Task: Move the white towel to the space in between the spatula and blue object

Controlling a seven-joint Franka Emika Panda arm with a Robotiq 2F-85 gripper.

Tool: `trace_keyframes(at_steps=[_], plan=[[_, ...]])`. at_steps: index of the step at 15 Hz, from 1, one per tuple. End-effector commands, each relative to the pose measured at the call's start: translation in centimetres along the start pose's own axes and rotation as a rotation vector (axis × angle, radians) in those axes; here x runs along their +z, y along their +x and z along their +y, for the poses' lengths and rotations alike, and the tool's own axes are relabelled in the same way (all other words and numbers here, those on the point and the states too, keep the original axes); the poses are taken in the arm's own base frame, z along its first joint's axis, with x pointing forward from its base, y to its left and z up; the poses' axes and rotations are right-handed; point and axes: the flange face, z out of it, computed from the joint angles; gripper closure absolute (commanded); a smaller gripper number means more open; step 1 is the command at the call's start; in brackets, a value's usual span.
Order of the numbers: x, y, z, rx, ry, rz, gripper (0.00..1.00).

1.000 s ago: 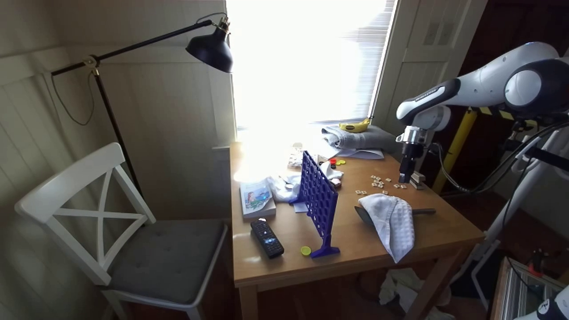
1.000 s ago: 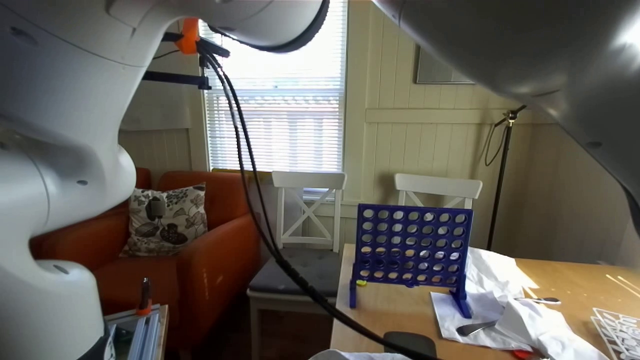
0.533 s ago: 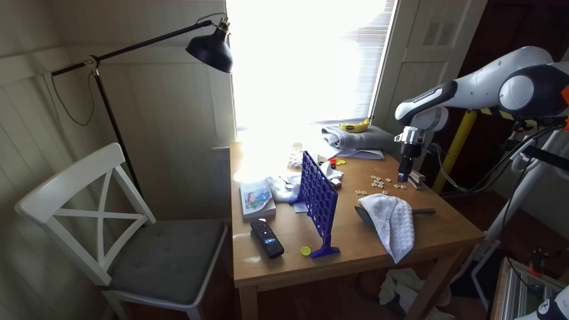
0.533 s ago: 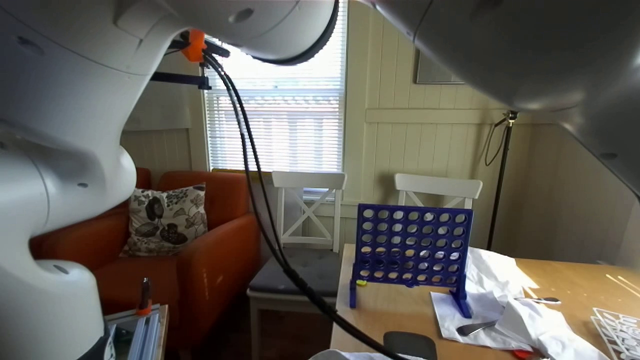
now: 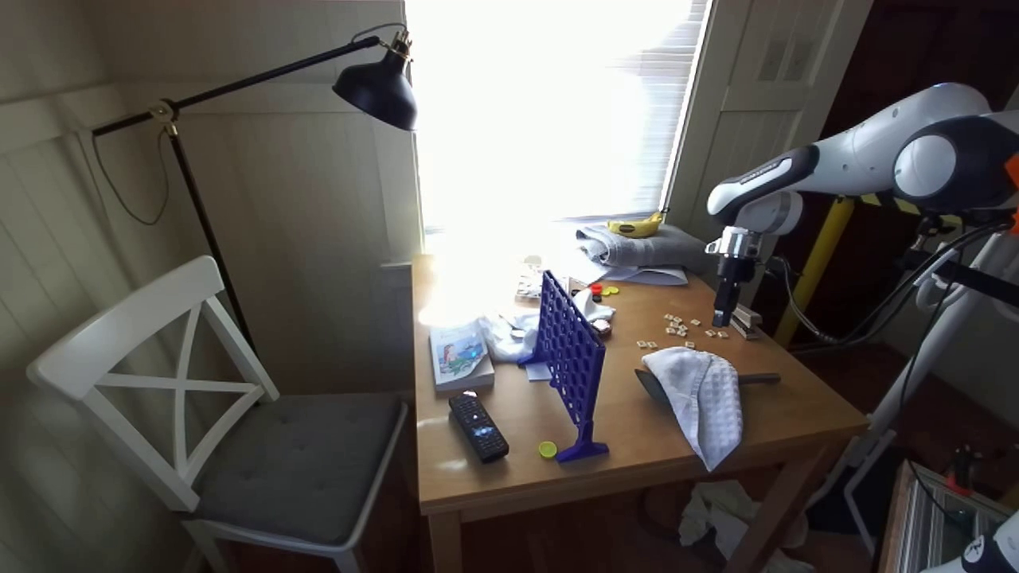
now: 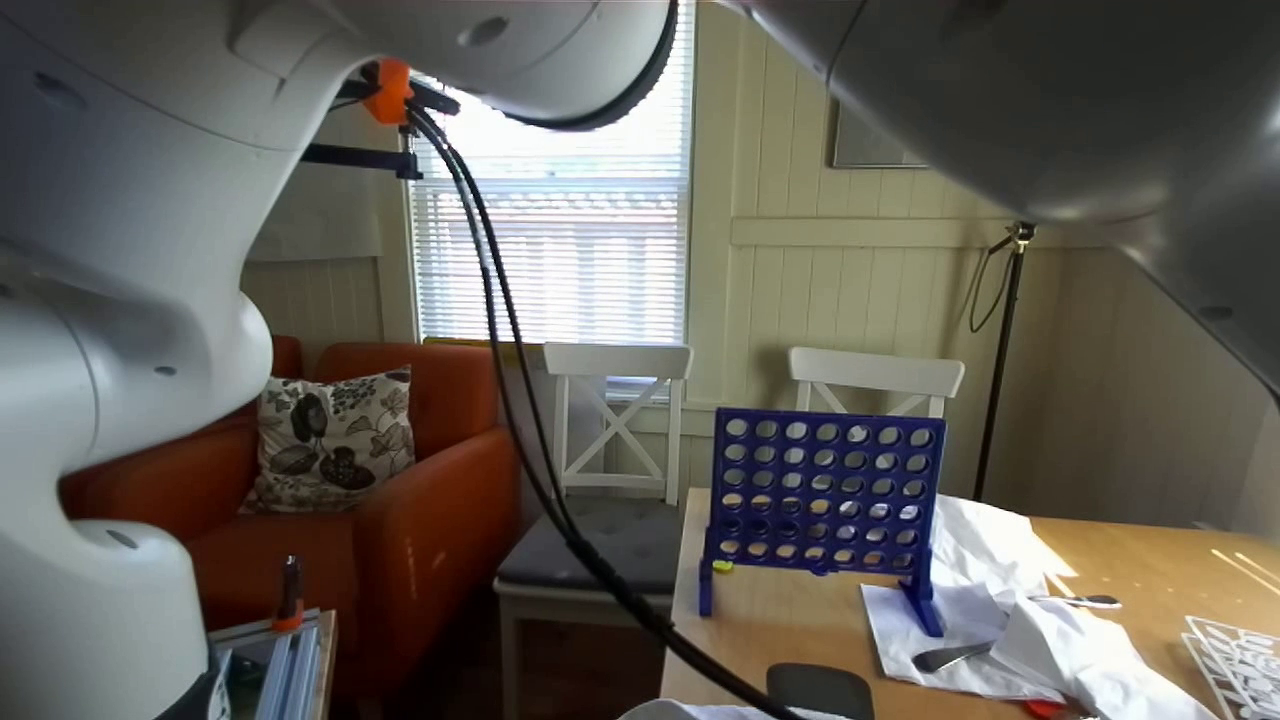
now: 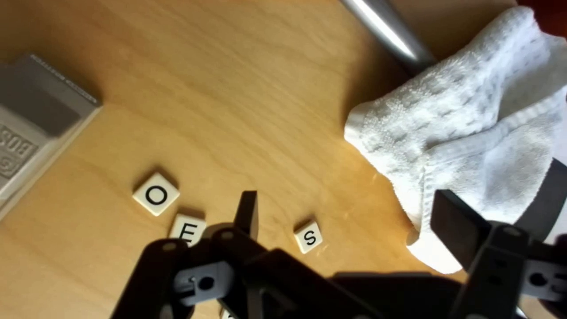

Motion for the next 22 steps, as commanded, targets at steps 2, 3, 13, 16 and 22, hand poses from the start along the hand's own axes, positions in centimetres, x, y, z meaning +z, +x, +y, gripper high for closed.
trace_keyframes(at_steps=[2, 3, 13, 16, 22], plan=[[-2.9, 0.3, 2.1, -0.063, 0.001, 0.012, 0.00], [-4.1, 0.4, 2.5, -0.066, -0.004, 0.024, 0.00], [-4.1, -3.4, 4.3, -0.093, 0.063, 0.013, 0.00], [-2.1, -4.0, 4.3, -0.095, 0.072, 0.038, 0.00], [0.2, -4.2, 4.9, -0.138, 0.013, 0.018, 0.00]])
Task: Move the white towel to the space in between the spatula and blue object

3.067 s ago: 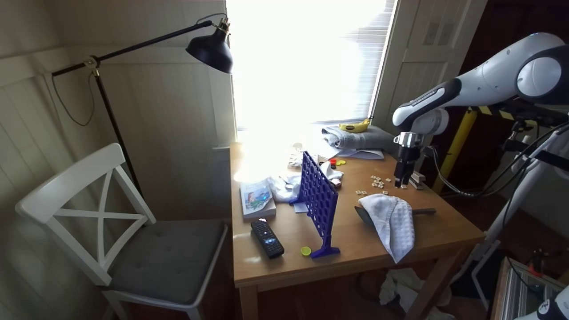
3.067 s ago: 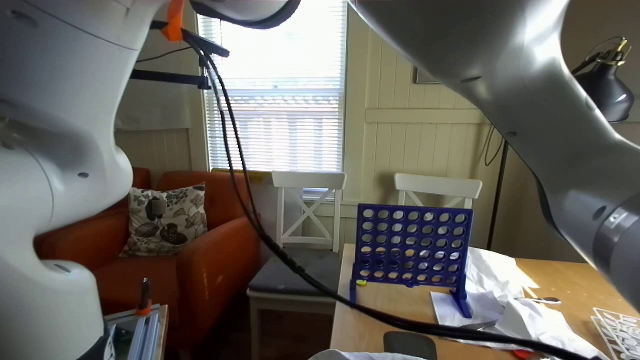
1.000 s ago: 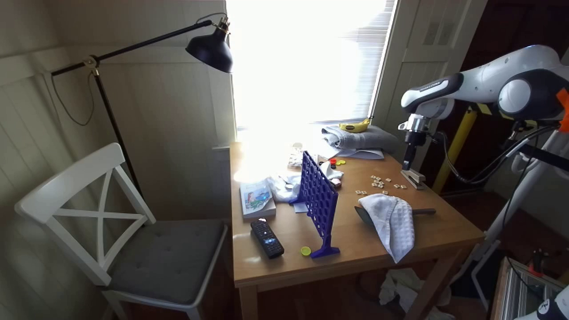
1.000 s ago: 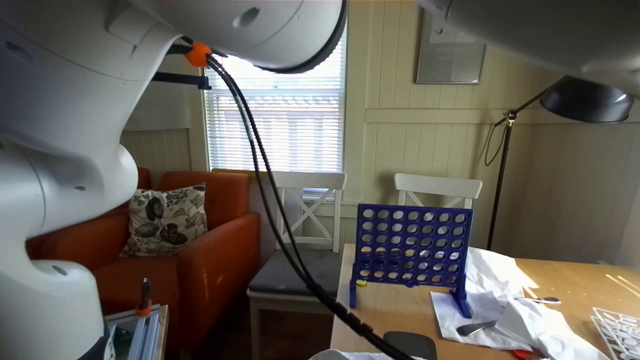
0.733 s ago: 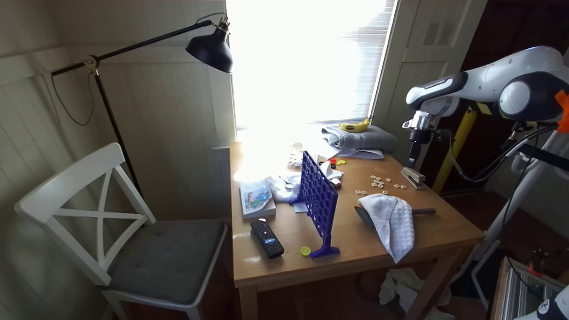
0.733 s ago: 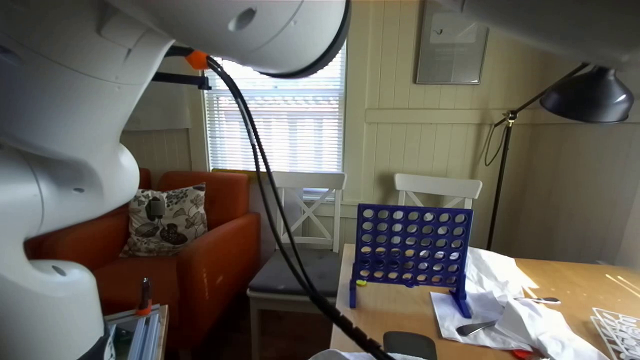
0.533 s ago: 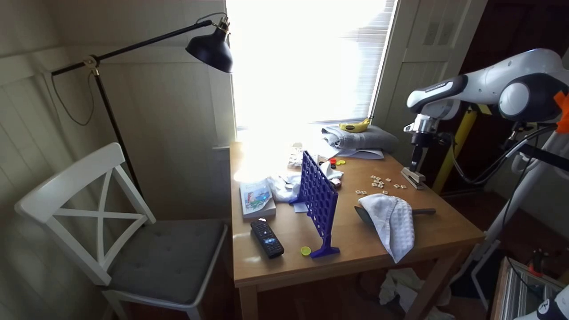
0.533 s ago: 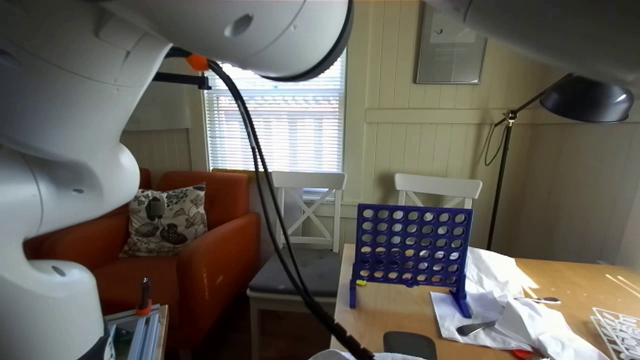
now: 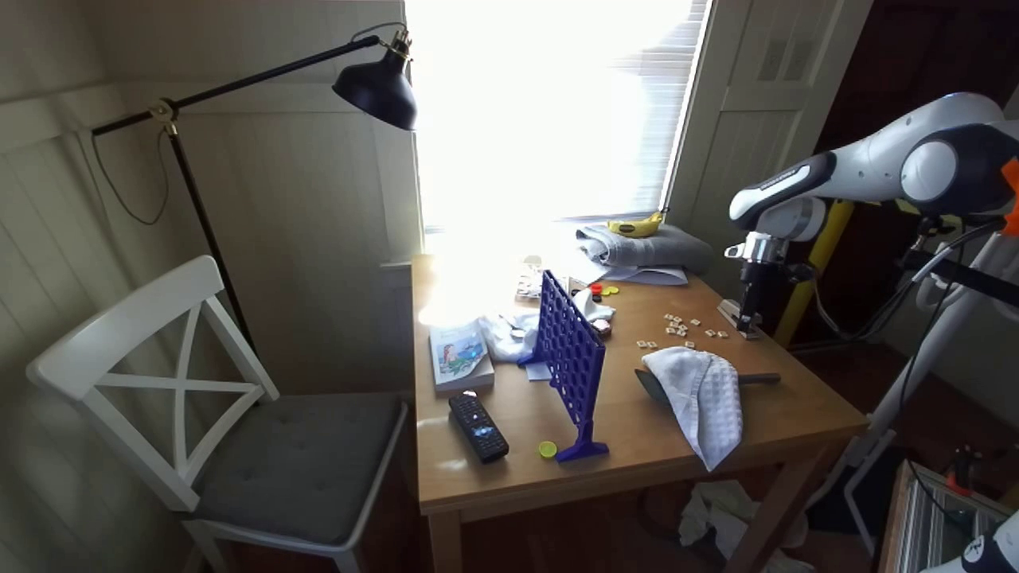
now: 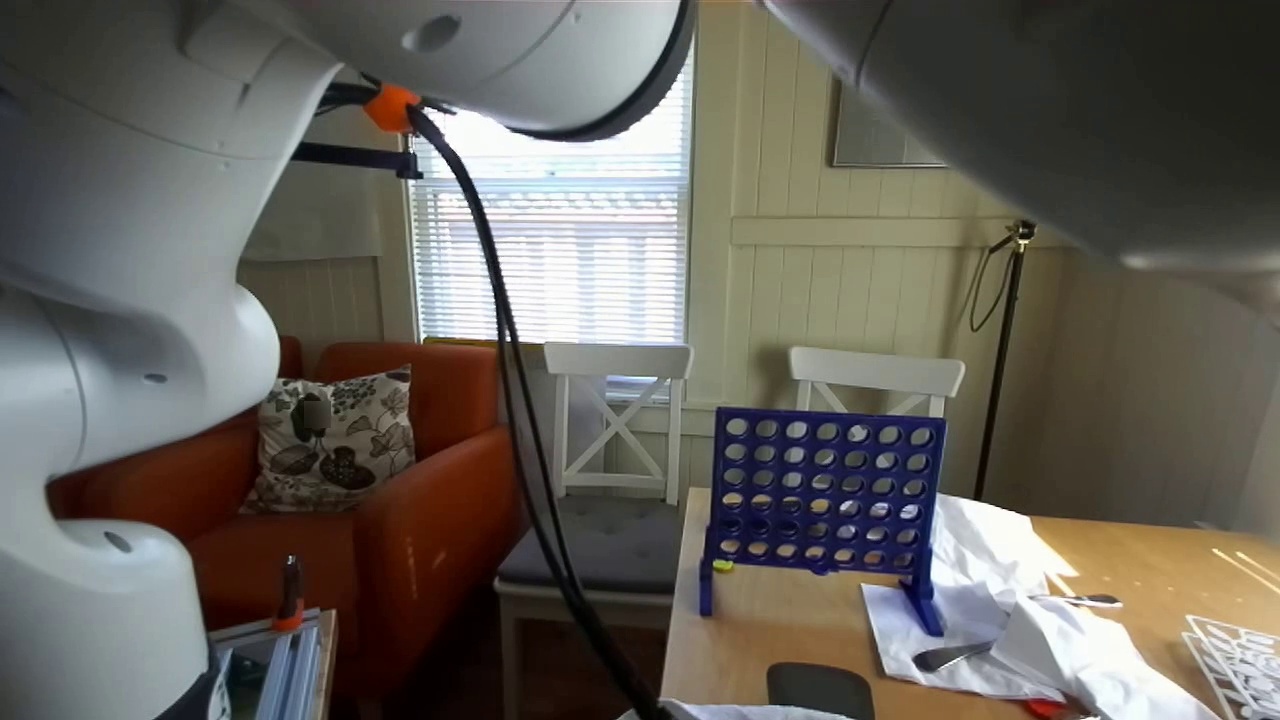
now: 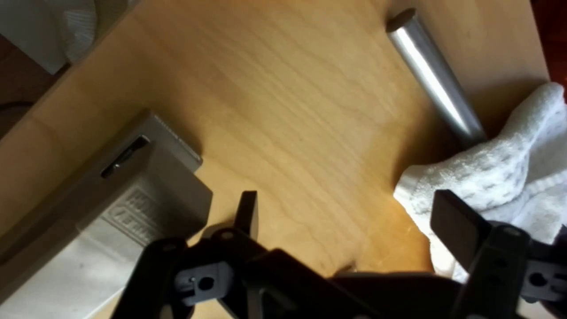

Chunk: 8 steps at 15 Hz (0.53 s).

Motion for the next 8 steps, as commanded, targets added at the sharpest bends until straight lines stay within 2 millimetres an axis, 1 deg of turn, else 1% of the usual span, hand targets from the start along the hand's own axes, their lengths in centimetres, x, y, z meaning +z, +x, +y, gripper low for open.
trace_keyframes(at_steps=[1, 3, 4, 8], plan=[[0.2, -0.1, -0.1, -0.010, -0.003, -0.003, 0.00], [0.2, -0.3, -0.5, -0.020, -0.005, -0.004, 0.00], [0.5, -0.5, -1.0, 0.005, 0.022, 0.032, 0.00], [2.1, -1.4, -2.5, 0.087, 0.115, 0.138, 0.00]])
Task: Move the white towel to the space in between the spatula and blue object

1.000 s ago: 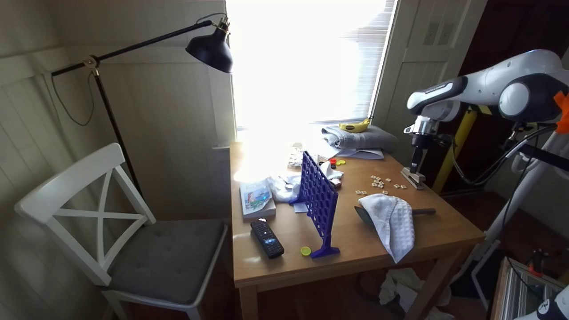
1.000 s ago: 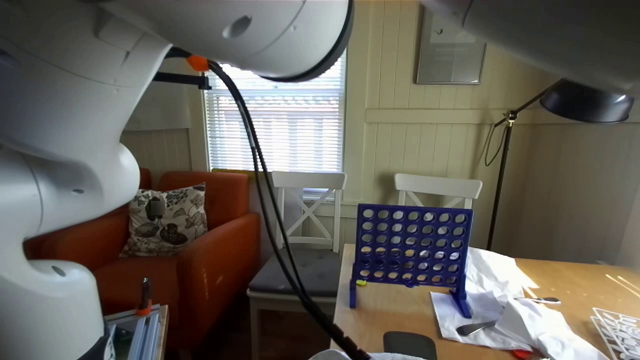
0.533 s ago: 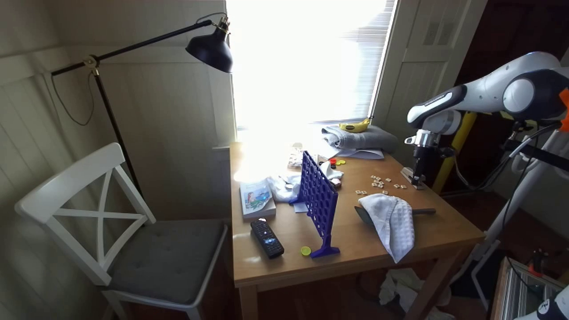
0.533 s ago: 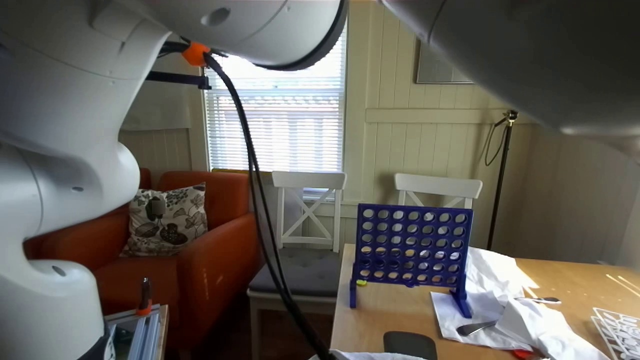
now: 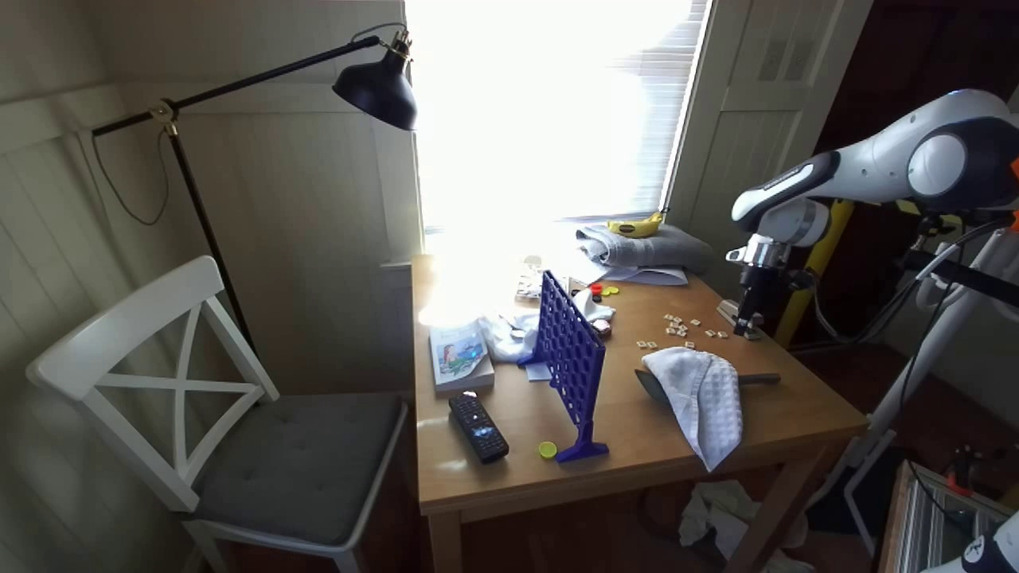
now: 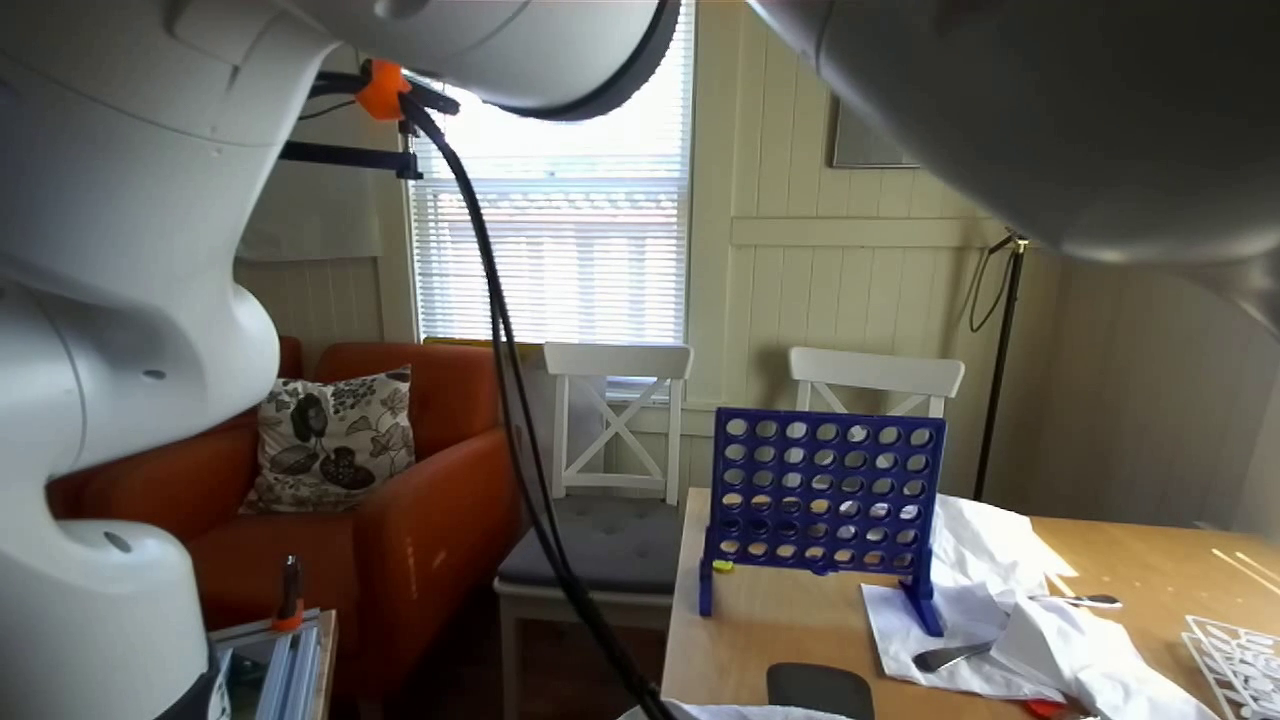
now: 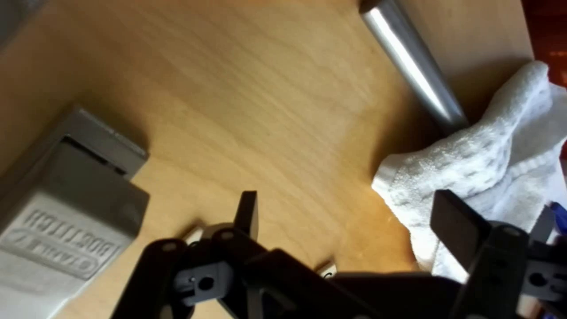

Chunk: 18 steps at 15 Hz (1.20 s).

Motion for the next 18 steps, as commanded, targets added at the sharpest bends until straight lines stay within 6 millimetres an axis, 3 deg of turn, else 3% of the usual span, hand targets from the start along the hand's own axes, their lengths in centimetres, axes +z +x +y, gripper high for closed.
trace_keyframes(at_steps=[1, 5, 9, 14, 18], plan=[[1.3, -1.5, -1.5, 0.070, 0.090, 0.090, 0.00], [2.6, -3.2, -3.2, 0.089, 0.150, 0.143, 0.00], [2.9, -3.8, -6.1, 0.075, 0.177, 0.158, 0.00], [4.1, -3.1, -8.9, 0.025, 0.223, 0.187, 0.00], [5.4, -1.9, -9.7, -0.011, 0.254, 0.232, 0.00]])
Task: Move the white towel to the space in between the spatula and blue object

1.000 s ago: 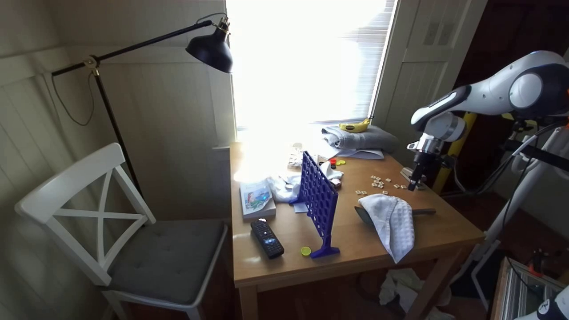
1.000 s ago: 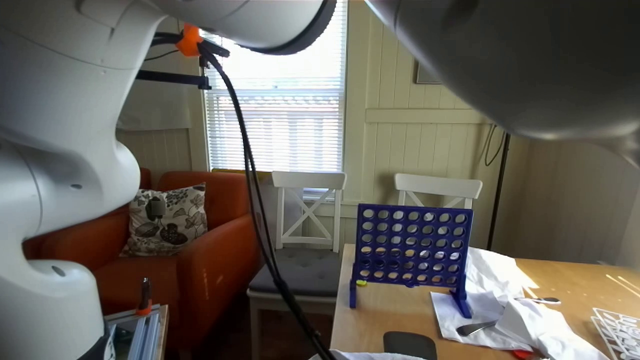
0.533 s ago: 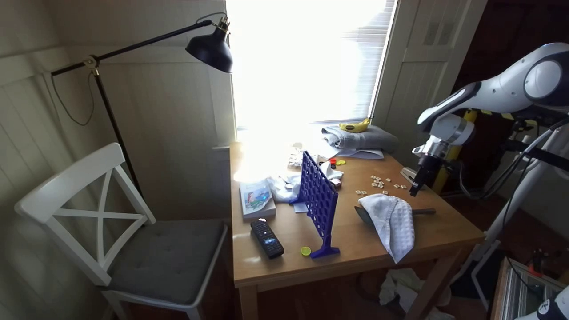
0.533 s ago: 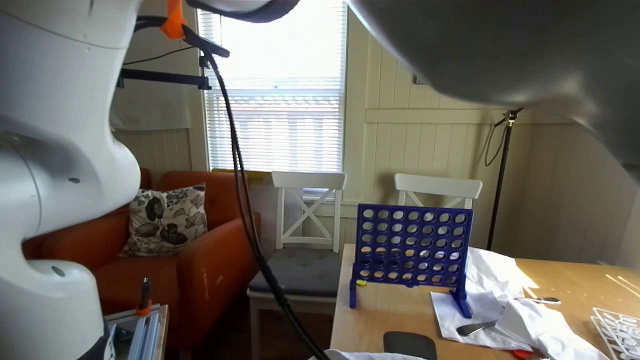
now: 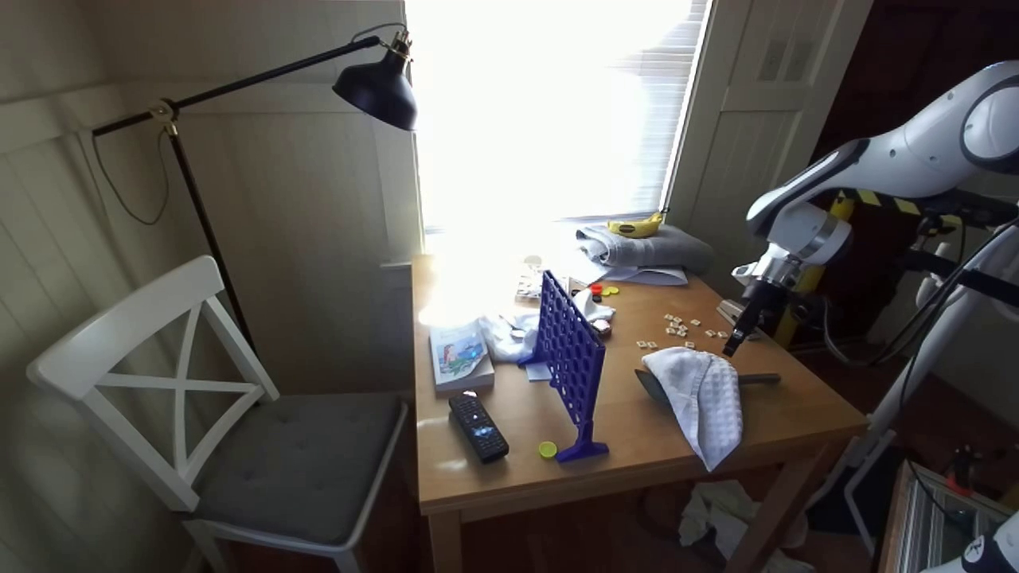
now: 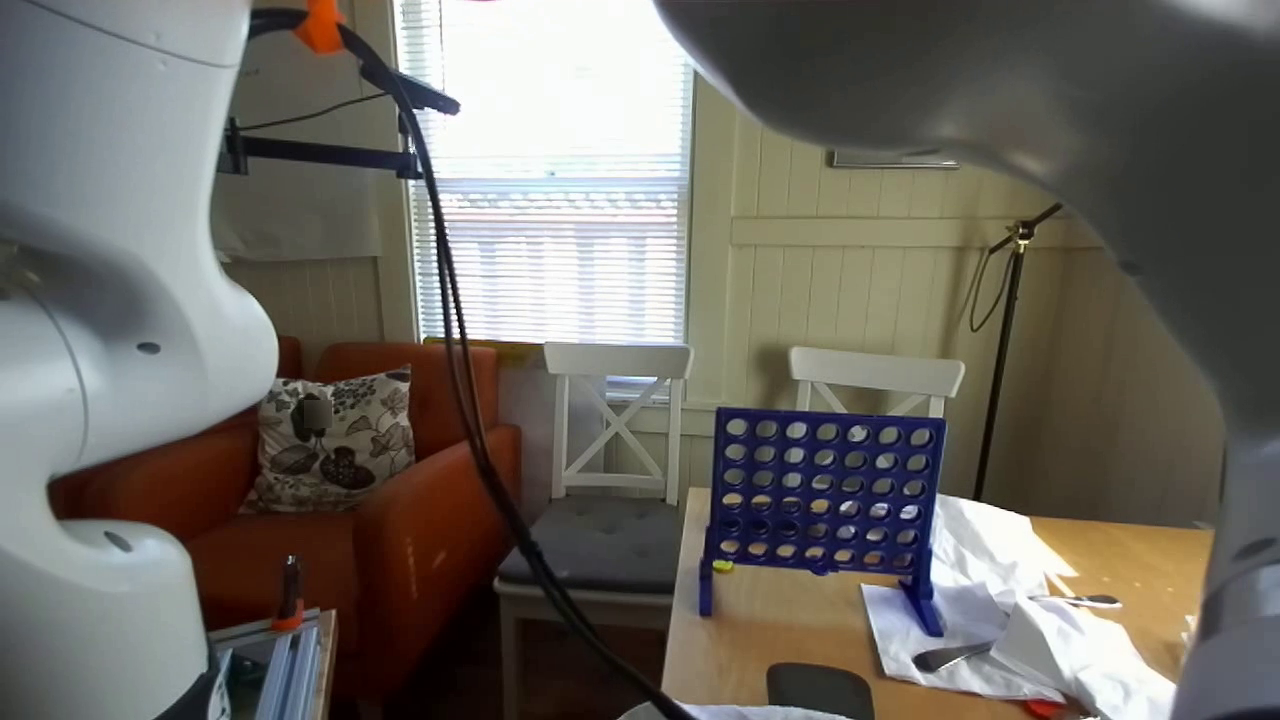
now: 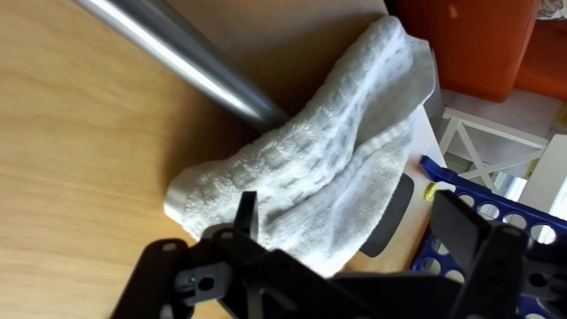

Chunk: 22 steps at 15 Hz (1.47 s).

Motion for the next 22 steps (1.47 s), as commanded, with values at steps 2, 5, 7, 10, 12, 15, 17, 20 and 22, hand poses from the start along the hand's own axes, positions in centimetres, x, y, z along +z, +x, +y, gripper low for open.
trace_keyframes(at_steps=[2, 5, 7, 10, 12, 15, 17, 20, 22], plan=[[1.6, 0.7, -0.9, -0.031, 0.029, 0.061, 0.00], [2.0, 1.4, -1.2, -0.025, 0.034, 0.075, 0.00], [1.4, 1.4, -1.1, -0.005, 0.015, 0.083, 0.00], [0.4, 1.5, -0.2, 0.029, -0.025, 0.091, 0.00], [0.2, 1.4, 0.3, 0.036, -0.041, 0.100, 0.00], [0.8, 1.4, 0.6, 0.041, -0.042, 0.109, 0.00], [1.1, 1.6, 0.7, 0.046, -0.041, 0.111, 0.00], [1.6, 1.9, 0.7, 0.053, -0.038, 0.110, 0.00], [2.0, 2.0, 0.6, 0.059, -0.036, 0.099, 0.00]])
